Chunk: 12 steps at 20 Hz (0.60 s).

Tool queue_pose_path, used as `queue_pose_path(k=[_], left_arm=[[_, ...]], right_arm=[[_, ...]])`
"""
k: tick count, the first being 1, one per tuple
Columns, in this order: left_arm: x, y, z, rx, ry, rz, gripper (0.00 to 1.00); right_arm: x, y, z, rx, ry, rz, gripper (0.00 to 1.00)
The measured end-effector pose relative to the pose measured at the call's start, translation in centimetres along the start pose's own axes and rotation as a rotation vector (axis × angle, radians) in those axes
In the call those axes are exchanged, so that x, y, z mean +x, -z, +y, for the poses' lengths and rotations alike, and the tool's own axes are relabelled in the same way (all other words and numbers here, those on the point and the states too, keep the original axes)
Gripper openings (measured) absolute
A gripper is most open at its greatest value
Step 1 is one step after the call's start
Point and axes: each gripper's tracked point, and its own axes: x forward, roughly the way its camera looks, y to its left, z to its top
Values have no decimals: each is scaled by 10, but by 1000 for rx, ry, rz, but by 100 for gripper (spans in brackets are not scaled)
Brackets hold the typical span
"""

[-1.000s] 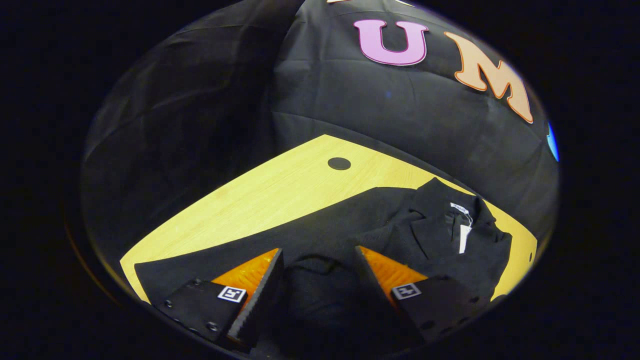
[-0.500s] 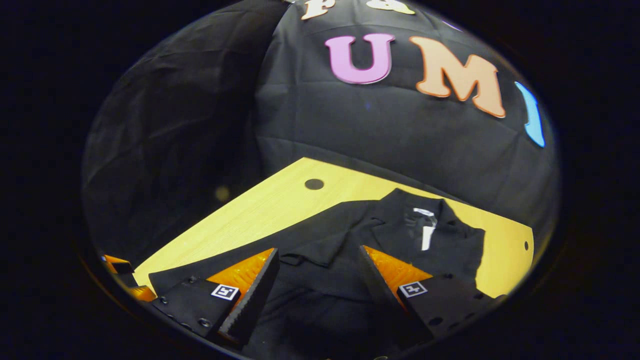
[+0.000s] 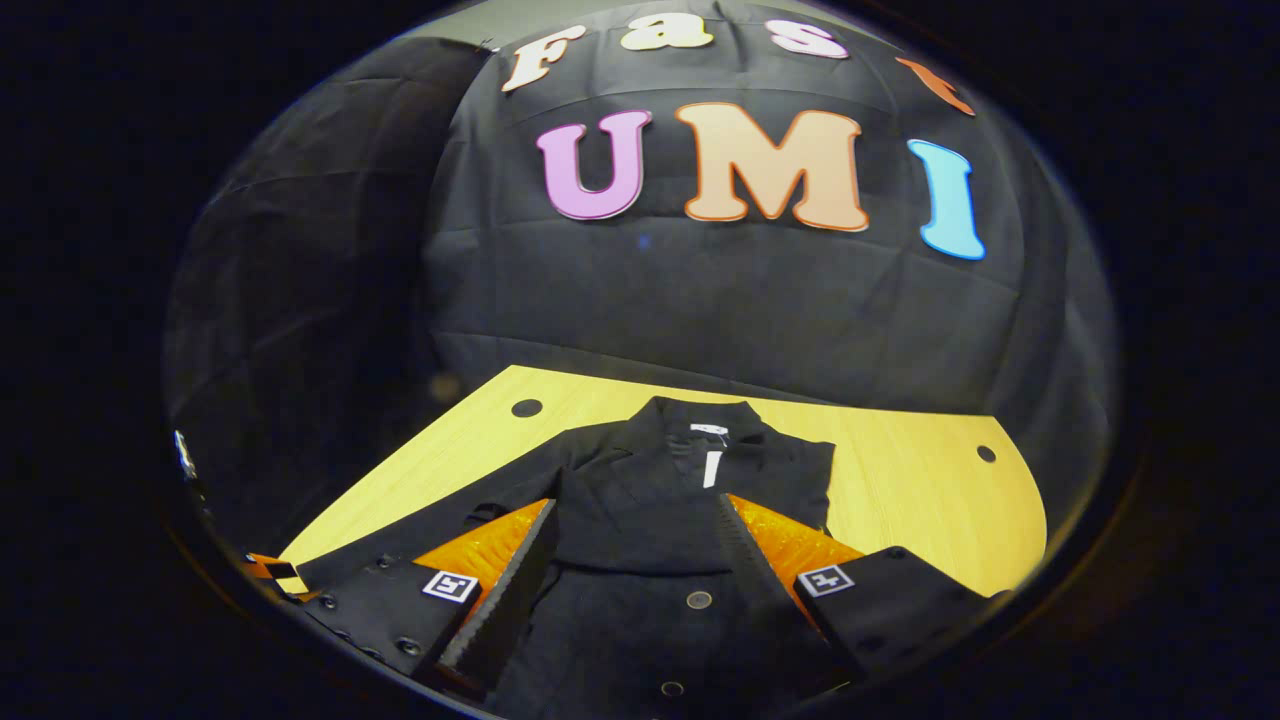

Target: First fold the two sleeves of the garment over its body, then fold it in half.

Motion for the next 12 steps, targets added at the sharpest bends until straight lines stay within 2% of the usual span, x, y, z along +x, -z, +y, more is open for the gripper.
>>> queue_pose_path(k=[3,7,12], left_arm=[[5,6,0,-3,-11,17,92],[11,15,3,-1,-20,37,92],[12,15,0,9,13,27,92]], right_arm=[[-18,9,-13,48,16,-23,98],[-37,32,-33,30,53,3,99],[-57,49,-44,37,82,28,99]])
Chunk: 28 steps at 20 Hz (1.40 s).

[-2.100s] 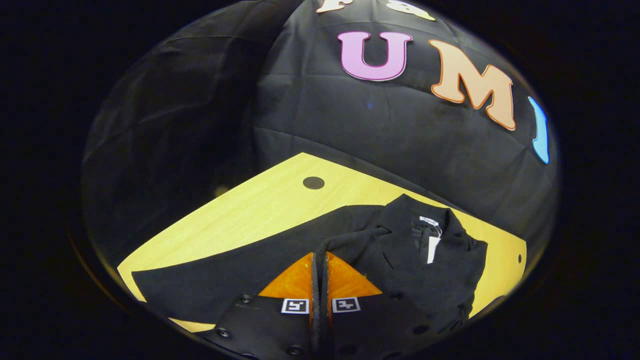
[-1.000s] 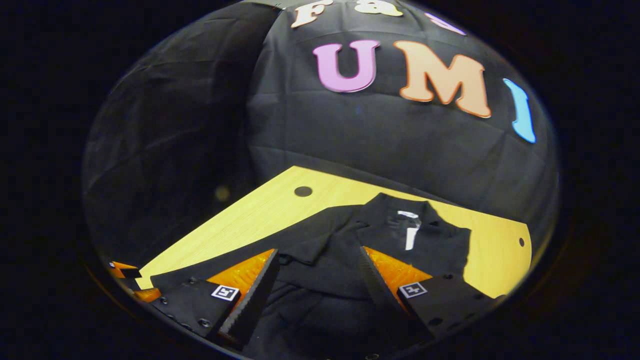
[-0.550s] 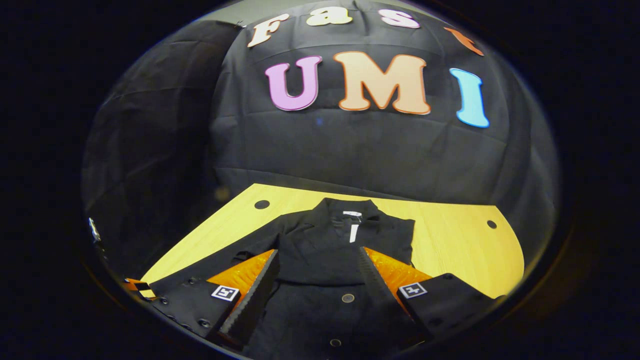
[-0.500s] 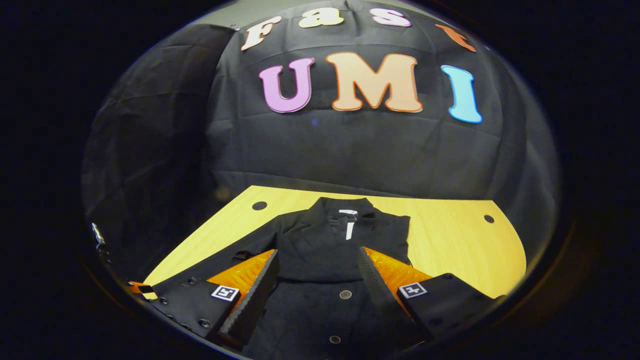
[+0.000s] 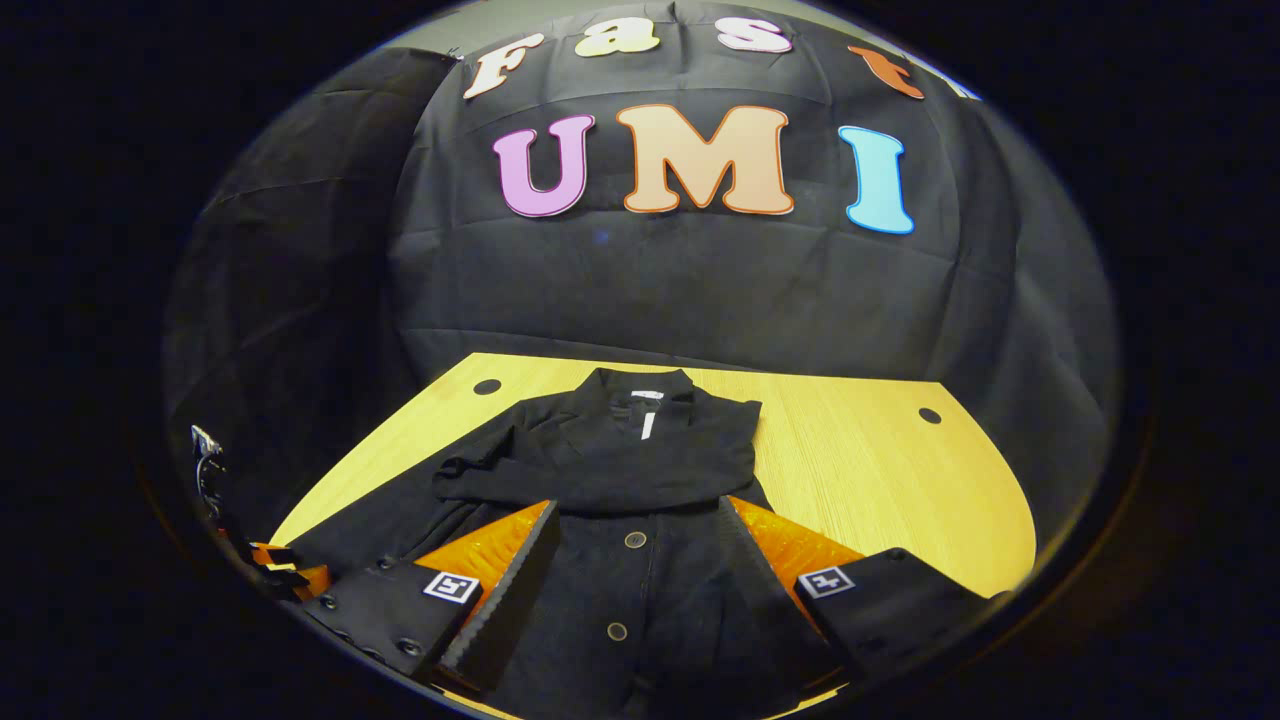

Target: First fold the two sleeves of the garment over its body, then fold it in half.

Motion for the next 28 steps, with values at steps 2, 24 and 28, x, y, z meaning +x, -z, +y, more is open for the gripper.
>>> queue_pose_path(k=[2,24,28], left_arm=[[0,-1,-3,0,16,-5,87],[0,-5,-25,67,11,42,0],[-1,-7,-26,0,38,66,0]], right_arm=[[-5,8,2,10,-4,8,100],[-39,42,-38,140,39,40,97],[-48,46,-53,157,57,37,98]])
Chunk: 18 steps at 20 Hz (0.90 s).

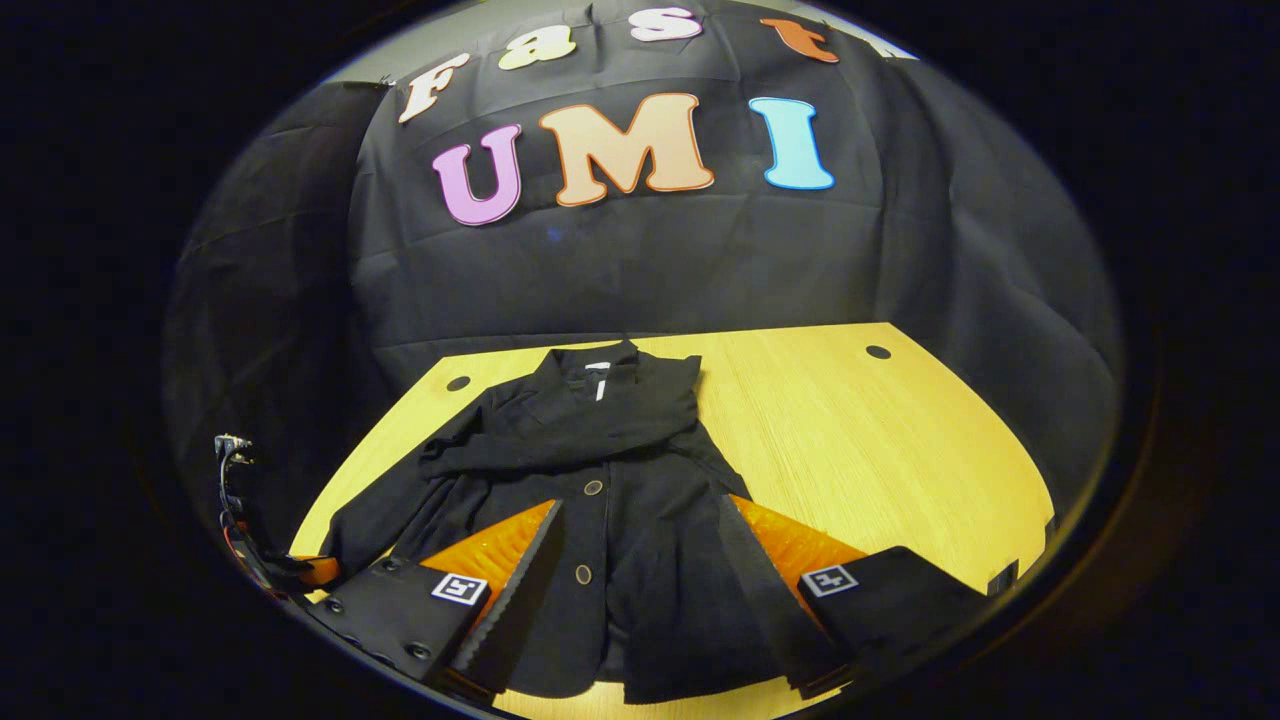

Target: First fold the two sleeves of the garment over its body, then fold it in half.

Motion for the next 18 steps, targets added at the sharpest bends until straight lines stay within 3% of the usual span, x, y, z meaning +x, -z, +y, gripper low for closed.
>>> queue_pose_path(k=[4,9,11,12,18], left_arm=[[-3,-8,-1,-59,20,21,0],[-17,-50,-15,-29,28,-17,0],[-22,-77,-32,-6,44,-58,0],[-25,-94,-42,9,51,-84,0],[-23,-191,-133,112,126,-251,0]], right_arm=[[1,3,-14,30,-3,6,94],[1,7,-32,57,-3,12,99],[-2,12,-39,63,-9,24,94],[-4,13,-43,64,-7,24,98],[-16,26,-66,88,6,45,98]])
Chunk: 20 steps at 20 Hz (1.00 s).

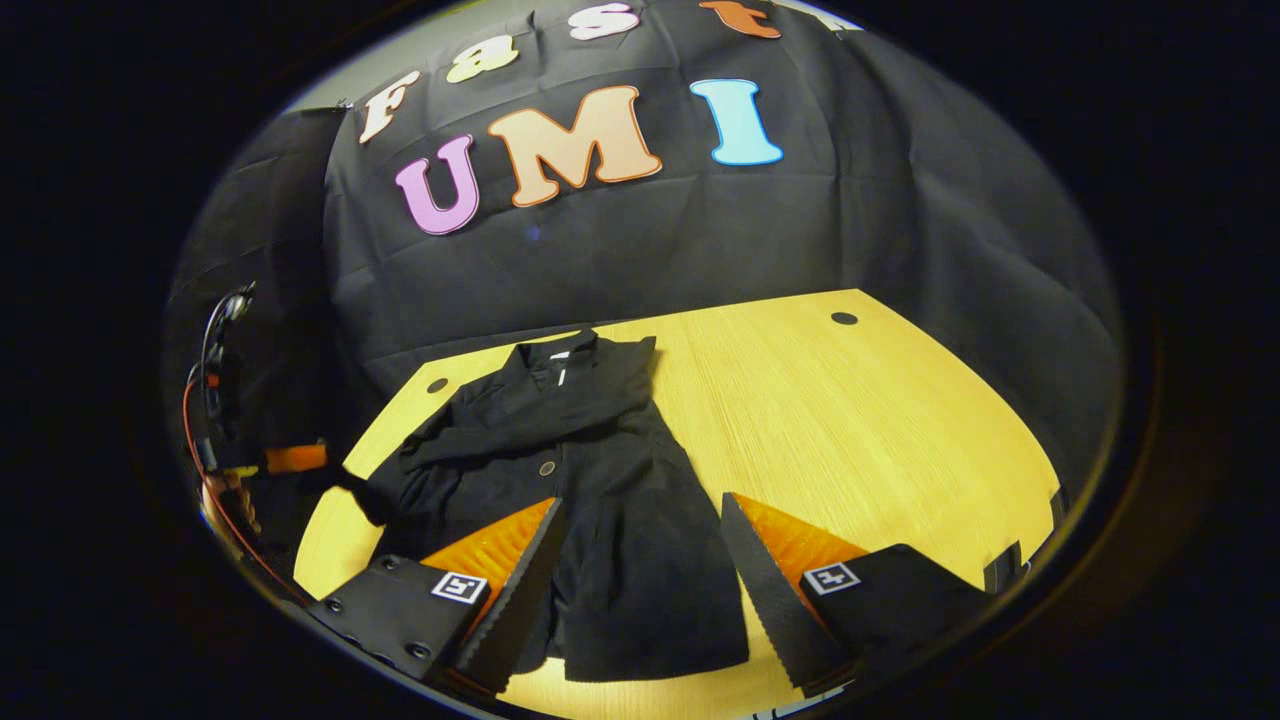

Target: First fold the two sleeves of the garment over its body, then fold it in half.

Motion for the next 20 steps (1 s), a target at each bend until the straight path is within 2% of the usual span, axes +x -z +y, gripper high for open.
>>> queue_pose_path(k=[4,5,6,9,14,20], left_arm=[[19,-48,-67,71,87,-77,0],[22,-59,-82,87,103,-96,0],[25,-67,-97,104,120,-113,0],[35,-84,-145,148,178,-134,0],[55,-83,-220,152,271,-90,0],[66,-62,-295,187,374,-37,0]], right_arm=[[-15,-2,-8,63,-11,-6,99],[-17,-3,-10,72,-9,-12,95],[-19,-5,-13,77,-6,-18,99],[-26,-5,-27,67,14,-19,98],[-35,-2,-39,85,22,-11,98],[-40,5,-40,114,16,-7,98]])
